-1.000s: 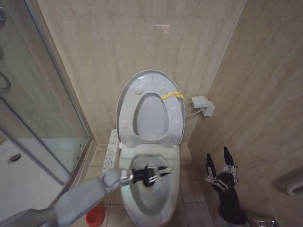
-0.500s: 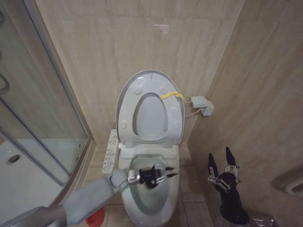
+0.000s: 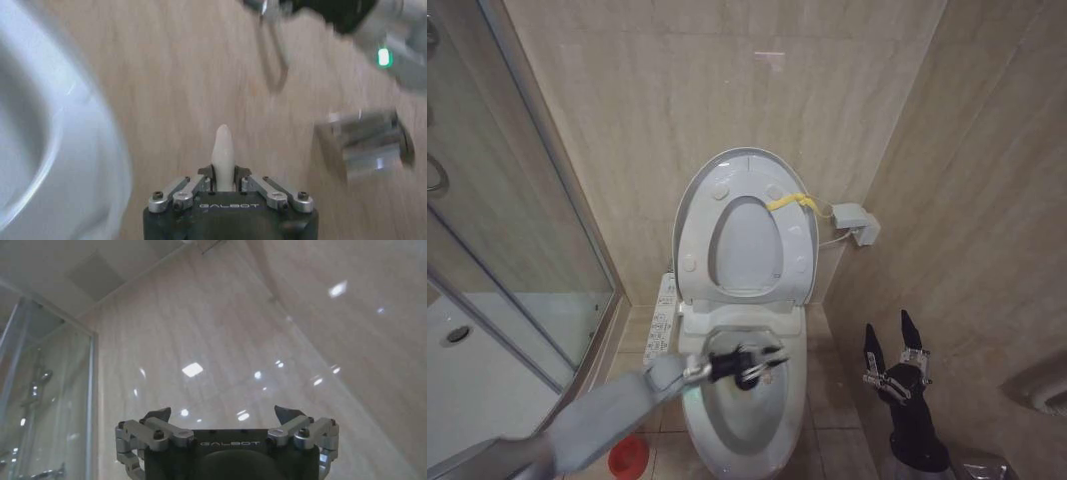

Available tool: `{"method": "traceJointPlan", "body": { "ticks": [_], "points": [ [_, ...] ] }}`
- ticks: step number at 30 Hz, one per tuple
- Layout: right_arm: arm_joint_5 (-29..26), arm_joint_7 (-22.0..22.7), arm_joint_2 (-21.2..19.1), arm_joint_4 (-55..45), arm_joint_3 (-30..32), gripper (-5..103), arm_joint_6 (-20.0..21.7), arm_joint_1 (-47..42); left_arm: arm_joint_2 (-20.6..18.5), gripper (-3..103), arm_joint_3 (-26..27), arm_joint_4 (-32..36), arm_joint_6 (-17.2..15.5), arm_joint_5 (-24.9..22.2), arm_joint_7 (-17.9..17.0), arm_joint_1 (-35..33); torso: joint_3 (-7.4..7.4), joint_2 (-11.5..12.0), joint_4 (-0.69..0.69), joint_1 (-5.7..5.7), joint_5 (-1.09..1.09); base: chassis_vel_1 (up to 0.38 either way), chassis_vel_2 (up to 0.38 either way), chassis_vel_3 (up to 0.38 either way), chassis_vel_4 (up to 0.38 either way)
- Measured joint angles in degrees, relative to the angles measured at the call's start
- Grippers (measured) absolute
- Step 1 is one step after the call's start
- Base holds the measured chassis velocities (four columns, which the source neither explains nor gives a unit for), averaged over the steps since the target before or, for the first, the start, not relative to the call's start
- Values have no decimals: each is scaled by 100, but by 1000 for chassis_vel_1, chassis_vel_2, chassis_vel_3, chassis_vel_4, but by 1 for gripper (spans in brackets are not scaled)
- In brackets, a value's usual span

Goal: Open the toilet lid, clean the toilet bowl with a toilet brush, close the toilet lid, and flush.

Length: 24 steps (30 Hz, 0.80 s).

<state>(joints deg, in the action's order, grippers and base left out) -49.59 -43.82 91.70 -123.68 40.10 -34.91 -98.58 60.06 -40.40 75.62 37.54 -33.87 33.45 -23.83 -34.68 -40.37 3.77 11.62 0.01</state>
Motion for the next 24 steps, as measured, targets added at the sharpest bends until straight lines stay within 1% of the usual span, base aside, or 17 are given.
{"method": "traceJointPlan", "body": {
  "ticks": [2,3,4,7,10,11,12,13,15,16,18,19,21,24],
  "points": [
    [-11,-2,-3,-5,19,100,-1,-17,-86,21,-83,-12,-7,-1,25,-9,-2,1,-2,1,0,-24,-28,-10,-3],
    [-23,-4,-8,-12,24,100,-2,-29,-149,21,-92,-128,26,44,62,-53,-1,0,-6,1,0,0,0,0,0],
    [-23,-4,-8,-12,24,100,-2,-29,-149,21,-92,-128,26,44,62,-53,-1,0,-6,1,0,0,0,0,0],
    [-48,-5,-53,-21,-2,100,1,-27,-331,21,78,-452,112,243,142,-342,-2,1,-20,1,-1,0,0,0,0],
    [-46,-5,-65,-2,-13,100,2,-15,-274,21,181,-422,117,268,132,-383,-1,1,-19,0,1,0,0,0,0],
    [-45,-6,-53,3,-5,100,2,-10,-162,21,205,-292,101,245,110,-338,-1,1,-17,0,-2,0,0,0,0],
    [-41,-6,-32,7,5,100,3,-1,-32,21,229,-111,72,192,66,-265,-1,1,-5,0,-3,0,0,0,0],
    [-41,-6,-32,7,5,100,3,-1,-32,21,229,-111,72,192,66,-265,-1,1,-5,0,-3,0,0,0,0],
    [-29,-6,-3,14,3,100,6,16,71,21,246,96,49,139,22,-173,0,0,-1,0,0,0,0,0,0],
    [-17,-6,9,16,-4,100,6,16,66,21,217,68,54,146,37,-159,-1,0,-1,1,0,0,0,0,0],
    [-12,-12,11,16,-19,100,6,7,-69,21,101,-217,100,172,70,-216,-1,0,-3,0,0,-50,-25,3,-7],
    [-12,-12,11,16,-19,100,6,7,-69,21,101,-217,100,172,70,-216,-1,0,-3,0,0,-50,1,19,-7],
    [-10,-12,-21,17,-65,100,9,8,-223,21,210,-536,151,264,122,-425,-2,1,-20,1,1,0,0,0,0],
    [-3,-15,-42,39,-68,100,10,11,-156,21,350,-523,145,257,96,-473,-1,1,-20,0,0,20,15,0,-1]
  ]
}}
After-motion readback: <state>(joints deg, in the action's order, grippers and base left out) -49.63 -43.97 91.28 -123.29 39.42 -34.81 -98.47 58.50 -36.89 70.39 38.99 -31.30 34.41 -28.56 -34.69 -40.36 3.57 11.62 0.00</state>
